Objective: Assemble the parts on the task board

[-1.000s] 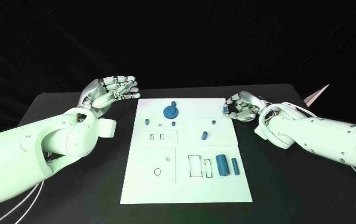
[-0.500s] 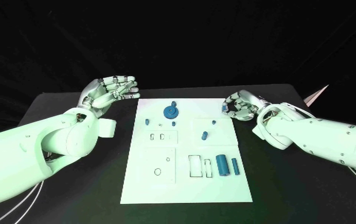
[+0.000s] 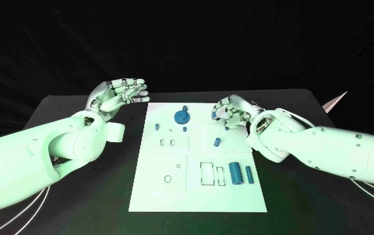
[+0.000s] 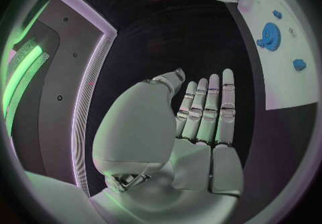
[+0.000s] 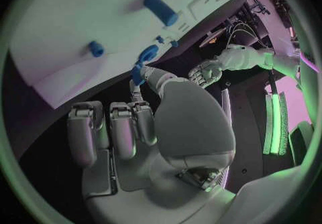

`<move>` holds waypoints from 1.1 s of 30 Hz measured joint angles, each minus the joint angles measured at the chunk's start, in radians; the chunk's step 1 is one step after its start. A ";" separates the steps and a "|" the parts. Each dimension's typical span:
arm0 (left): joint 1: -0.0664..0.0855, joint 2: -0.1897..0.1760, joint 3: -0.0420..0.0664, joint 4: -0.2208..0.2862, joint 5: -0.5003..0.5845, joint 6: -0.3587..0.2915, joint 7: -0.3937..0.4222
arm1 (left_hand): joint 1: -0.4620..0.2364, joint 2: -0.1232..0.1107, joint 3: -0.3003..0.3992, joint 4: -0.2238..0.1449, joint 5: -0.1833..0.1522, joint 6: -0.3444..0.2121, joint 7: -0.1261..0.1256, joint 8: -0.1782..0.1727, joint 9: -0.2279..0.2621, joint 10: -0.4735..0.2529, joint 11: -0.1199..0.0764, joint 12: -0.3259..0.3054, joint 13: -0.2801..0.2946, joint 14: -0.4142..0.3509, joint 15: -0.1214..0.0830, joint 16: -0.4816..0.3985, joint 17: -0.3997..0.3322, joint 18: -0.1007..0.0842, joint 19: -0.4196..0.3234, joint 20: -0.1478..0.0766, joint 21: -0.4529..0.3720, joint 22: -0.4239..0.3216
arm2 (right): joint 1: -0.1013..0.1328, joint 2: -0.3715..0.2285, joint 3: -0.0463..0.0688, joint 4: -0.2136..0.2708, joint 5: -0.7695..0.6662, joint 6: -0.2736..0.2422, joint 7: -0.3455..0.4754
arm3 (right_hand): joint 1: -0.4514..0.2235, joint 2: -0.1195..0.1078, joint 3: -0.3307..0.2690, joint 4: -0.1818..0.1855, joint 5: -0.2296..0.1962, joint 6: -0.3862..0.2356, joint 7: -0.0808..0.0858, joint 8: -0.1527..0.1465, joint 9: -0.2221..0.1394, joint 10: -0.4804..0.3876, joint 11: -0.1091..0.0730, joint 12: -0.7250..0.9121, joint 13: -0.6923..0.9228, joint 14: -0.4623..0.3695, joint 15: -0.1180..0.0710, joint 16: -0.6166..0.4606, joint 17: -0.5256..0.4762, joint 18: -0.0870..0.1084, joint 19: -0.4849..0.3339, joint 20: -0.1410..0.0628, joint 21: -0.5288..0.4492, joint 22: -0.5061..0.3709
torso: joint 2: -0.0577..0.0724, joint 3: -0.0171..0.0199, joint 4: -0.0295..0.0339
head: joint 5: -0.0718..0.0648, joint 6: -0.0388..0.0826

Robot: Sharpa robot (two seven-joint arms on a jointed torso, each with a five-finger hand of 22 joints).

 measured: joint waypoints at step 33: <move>0.000 0.022 -0.003 -0.018 0.002 0.007 -0.004 | 0.000 0.000 0.000 0.000 0.000 0.000 0.000 0.000 0.000 0.000 0.000 0.000 0.000 0.000 0.000 0.000 0.001 0.000 0.000 0.000 0.000 0.000 | -0.075 0.240 -0.011 0.000 -0.195 0.047 -0.173 | 0.000 0.000 0.000 0.000 0.000 0.000 0.000 0.000 0.000 0.000 0.000 0.000 0.000 0.000 0.000 0.000 0.000 0.000 0.000 0.000 0.011 0.000 | -0.009 -0.0056 0.0007 | 0.031 -0.028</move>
